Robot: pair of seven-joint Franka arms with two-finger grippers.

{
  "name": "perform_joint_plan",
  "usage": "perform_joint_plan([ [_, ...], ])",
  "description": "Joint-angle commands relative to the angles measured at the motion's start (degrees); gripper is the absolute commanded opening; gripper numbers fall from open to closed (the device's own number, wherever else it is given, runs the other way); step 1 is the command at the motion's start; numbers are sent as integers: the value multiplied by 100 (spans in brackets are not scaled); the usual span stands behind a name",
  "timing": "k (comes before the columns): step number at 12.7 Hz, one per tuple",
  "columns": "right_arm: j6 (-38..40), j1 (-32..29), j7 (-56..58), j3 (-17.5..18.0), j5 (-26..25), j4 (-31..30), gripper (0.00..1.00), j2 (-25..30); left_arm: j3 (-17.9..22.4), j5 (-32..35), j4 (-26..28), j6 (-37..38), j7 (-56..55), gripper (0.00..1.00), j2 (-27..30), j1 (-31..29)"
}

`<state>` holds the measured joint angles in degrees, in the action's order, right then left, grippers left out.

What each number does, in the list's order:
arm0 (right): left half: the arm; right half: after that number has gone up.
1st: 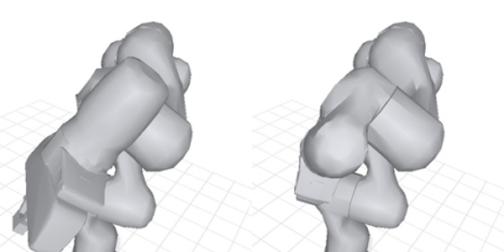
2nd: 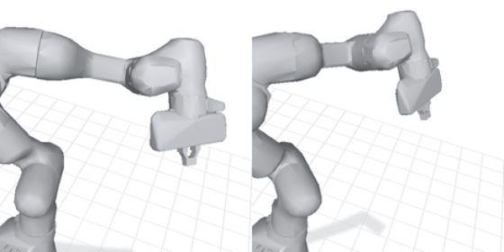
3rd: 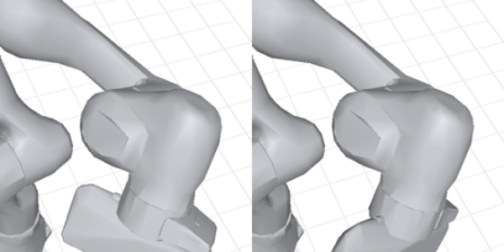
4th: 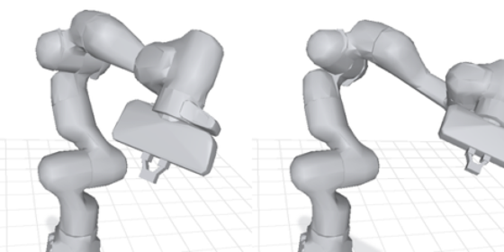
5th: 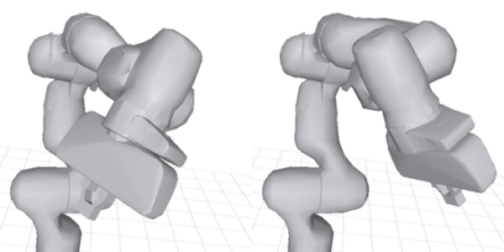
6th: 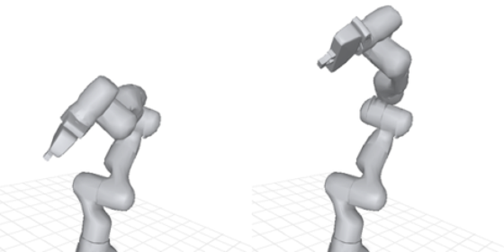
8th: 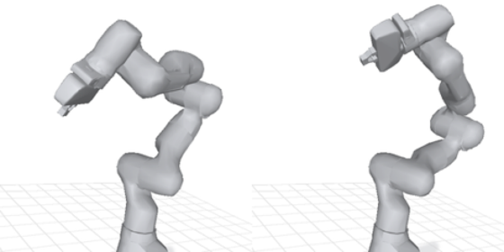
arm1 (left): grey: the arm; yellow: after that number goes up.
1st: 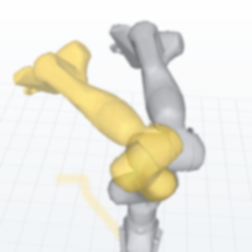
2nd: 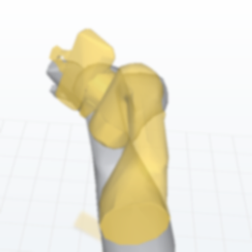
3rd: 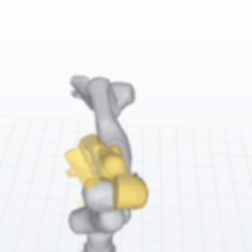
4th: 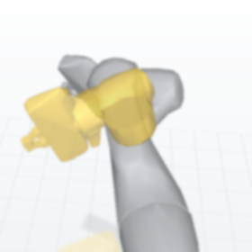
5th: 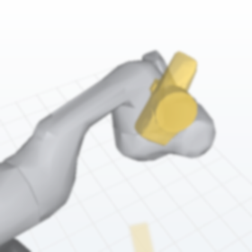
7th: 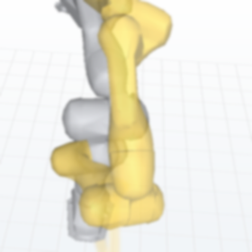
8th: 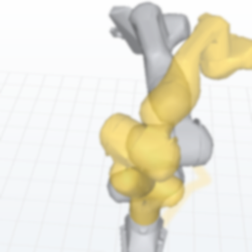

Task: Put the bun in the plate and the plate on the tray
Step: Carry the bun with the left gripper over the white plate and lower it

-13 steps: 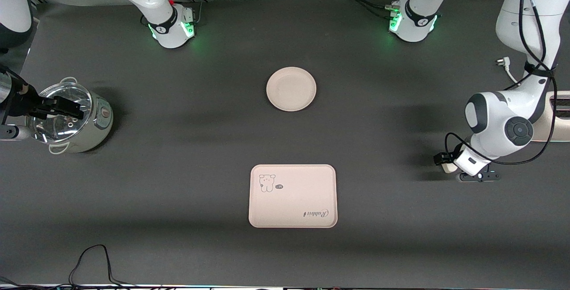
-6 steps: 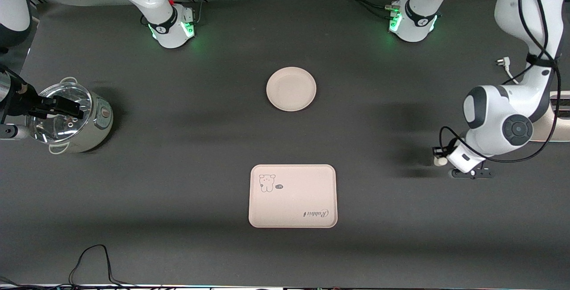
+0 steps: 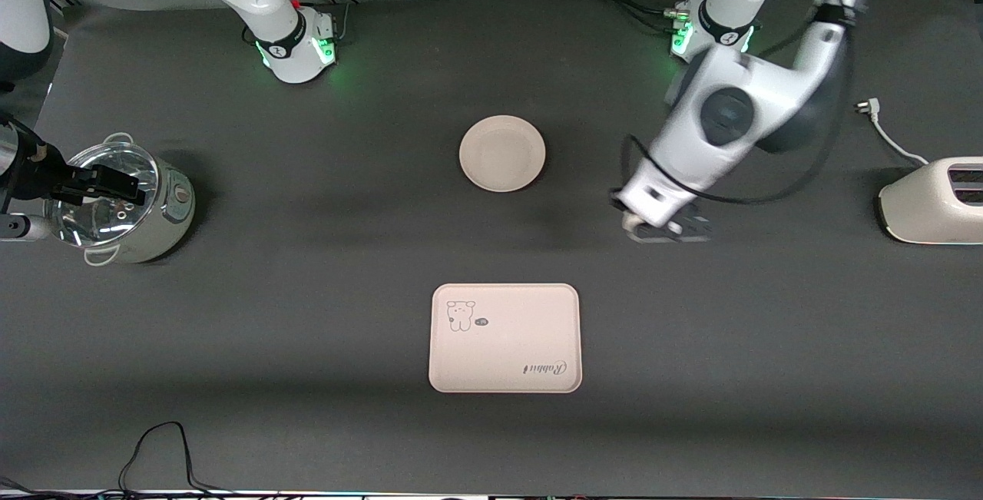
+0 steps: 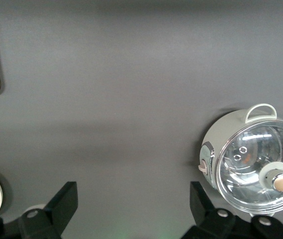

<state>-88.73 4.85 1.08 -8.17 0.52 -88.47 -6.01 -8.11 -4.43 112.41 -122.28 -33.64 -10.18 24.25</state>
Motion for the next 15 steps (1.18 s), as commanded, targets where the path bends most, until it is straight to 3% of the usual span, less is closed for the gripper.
perform_joint_plan([
  [1,5,34,68,-80,150,-109,100,144,125,38,-96,-400,-1291,0,-342,1183],
  [6,5,34,76,-80,141,-118,100,144,134,662,-87,-1103,-3075,0,-1335,2249],
  [8,5,34,76,-80,133,-118,100,144,134,662,-87,-1490,-3367,0,-1652,2303],
  [9,5,34,76,-80,133,-118,100,144,125,662,-87,-1614,-3507,5,-1766,2321],
  [11,5,34,76,-80,133,-118,100,144,134,662,-87,-1747,-3693,29,-1899,2452],
  [12,13,34,76,-80,133,-118,100,135,125,662,-87,-1747,-3728,71,-1926,2461],
  [13,14,34,76,-80,133,-118,100,144,125,662,-87,-1729,-3737,100,-1935,2470],
  [15,14,34,76,-80,133,-118,100,144,134,671,-87,-1703,-3737,100,-1943,2497],
])
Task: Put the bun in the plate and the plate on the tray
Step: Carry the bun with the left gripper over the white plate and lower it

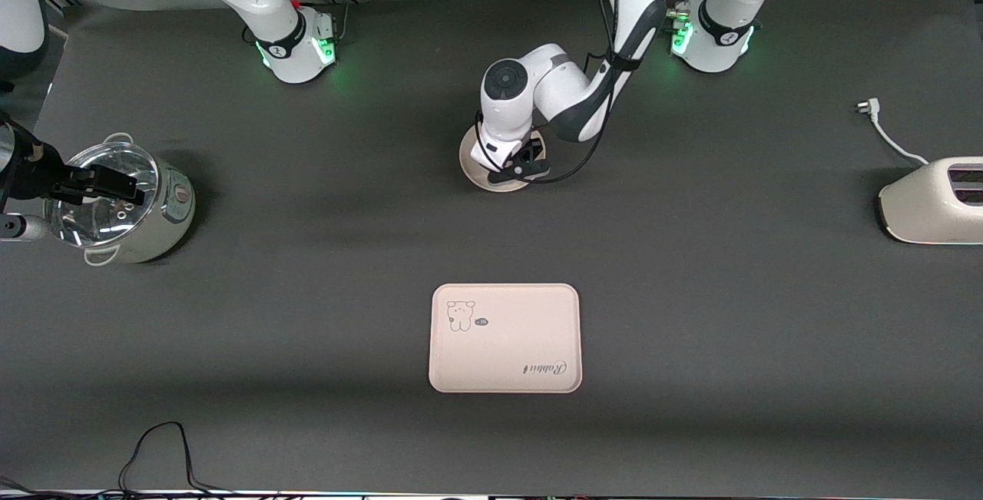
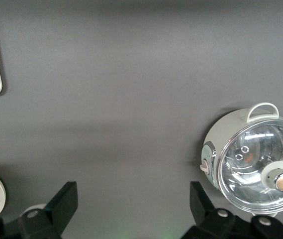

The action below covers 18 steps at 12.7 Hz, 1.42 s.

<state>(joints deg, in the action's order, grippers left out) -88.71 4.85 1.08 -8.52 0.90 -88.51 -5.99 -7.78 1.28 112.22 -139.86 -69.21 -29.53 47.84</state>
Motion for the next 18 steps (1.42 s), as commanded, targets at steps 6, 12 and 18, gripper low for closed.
perform_joint_plan([
  [6,11,33,76,-45,94,-157,100,141,101,92,-68,90,-207,100,0,129],
  [12,3,33,76,-45,94,-166,100,141,93,92,-77,82,-277,100,0,138],
  [18,11,33,76,-45,94,-166,100,141,154,398,-331,773,195,100,298,-221],
])
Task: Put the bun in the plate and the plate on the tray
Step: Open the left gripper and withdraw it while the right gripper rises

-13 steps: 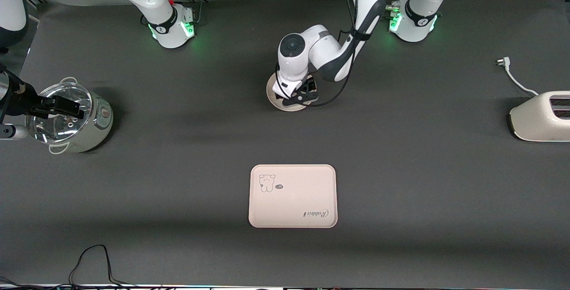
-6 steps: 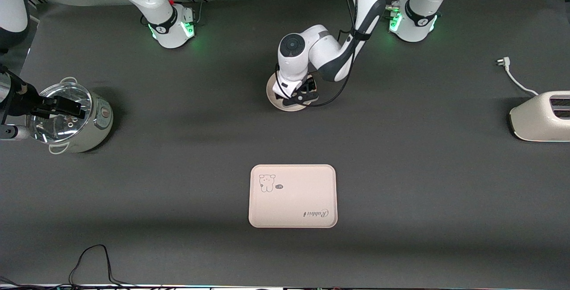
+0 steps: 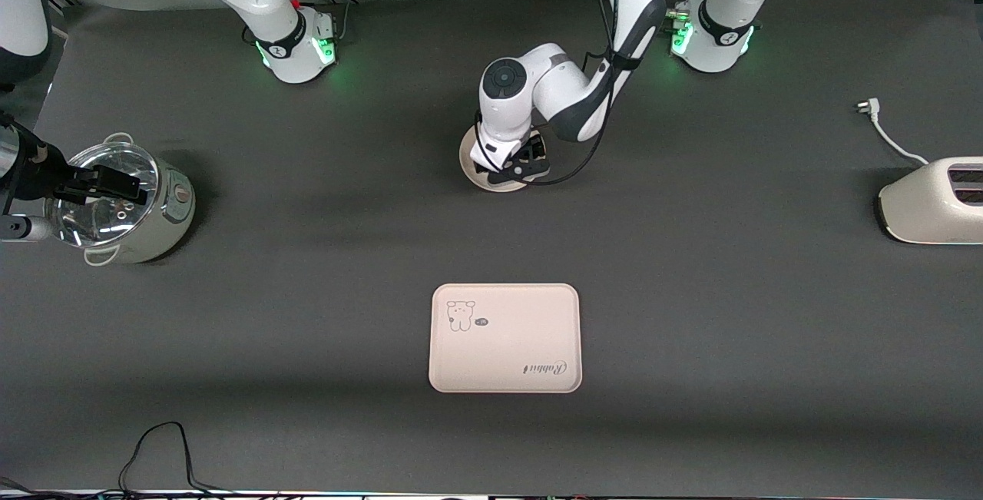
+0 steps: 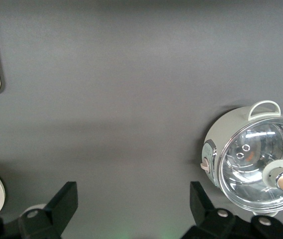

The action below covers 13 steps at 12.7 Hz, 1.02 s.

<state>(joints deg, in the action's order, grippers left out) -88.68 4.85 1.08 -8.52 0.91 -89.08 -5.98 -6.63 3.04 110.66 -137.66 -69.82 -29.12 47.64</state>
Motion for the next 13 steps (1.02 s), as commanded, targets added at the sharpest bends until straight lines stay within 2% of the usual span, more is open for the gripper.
perform_joint_plan([
  [1,8,33,76,-45,94,-118,100,141,30,232,-281,948,623,100,431,-455],
  [6,-53,68,-20,43,111,-434,100,395,21,232,-782,2680,2441,100,1433,-1834],
  [8,-53,523,-116,43,120,-592,100,597,30,232,-818,2973,3514,100,1969,-2554],
  [10,-62,1259,-1148,52,129,-768,100,791,21,162,-774,2956,4385,100,2356,-3363],
  [13,-202,2463,-2826,52,365,-795,100,836,21,48,-765,3087,4968,100,2744,-4111],
])
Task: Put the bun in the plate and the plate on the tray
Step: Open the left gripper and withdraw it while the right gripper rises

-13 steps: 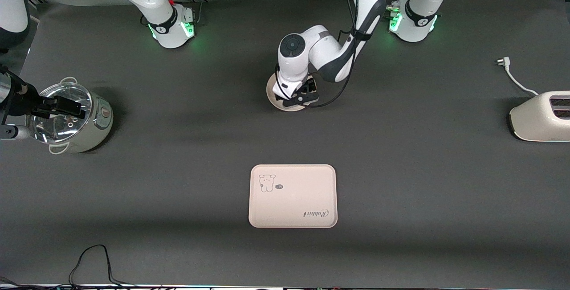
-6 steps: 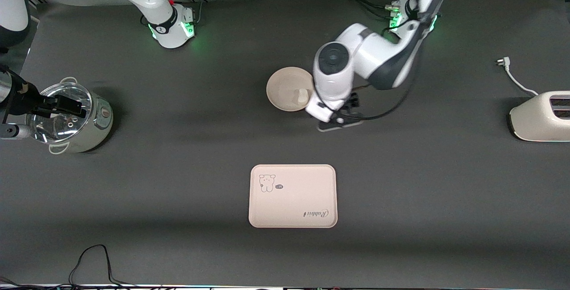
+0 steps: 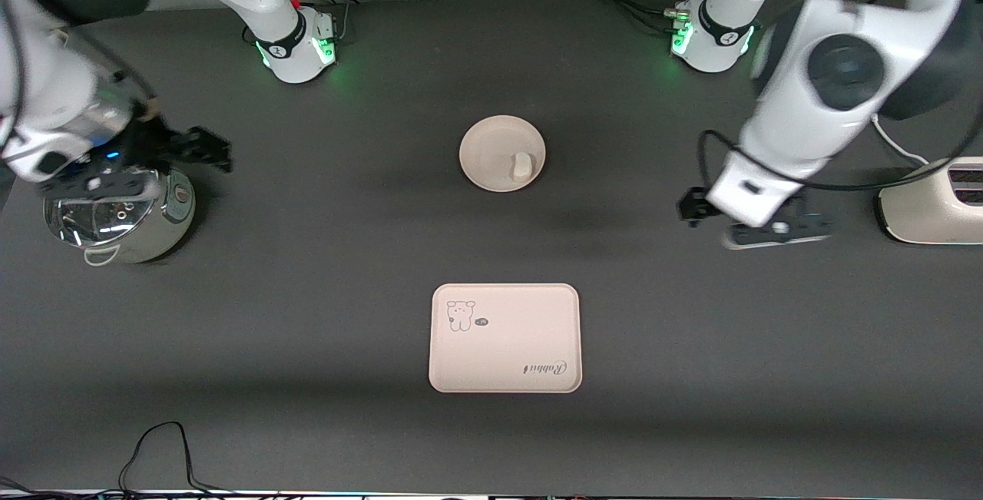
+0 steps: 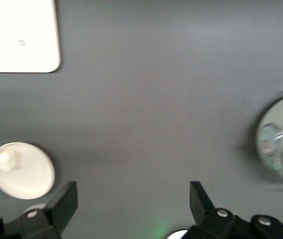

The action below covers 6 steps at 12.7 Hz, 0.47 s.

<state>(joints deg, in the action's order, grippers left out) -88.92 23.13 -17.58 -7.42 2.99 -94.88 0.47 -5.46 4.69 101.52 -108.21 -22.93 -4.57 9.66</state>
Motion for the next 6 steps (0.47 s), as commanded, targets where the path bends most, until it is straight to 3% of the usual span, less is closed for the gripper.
perform_joint_plan([
  [1,-248,1110,-1559,-58,158,-223,100,182,-87,-361,123,247,385,100,369,-559],
  [4,-442,2376,-3010,-58,167,-224,100,94,-87,-521,35,528,866,100,449,-1105],
  [6,-652,3202,-3855,-58,167,-223,100,-63,-35,-460,52,686,1097,100,449,-1168],
])
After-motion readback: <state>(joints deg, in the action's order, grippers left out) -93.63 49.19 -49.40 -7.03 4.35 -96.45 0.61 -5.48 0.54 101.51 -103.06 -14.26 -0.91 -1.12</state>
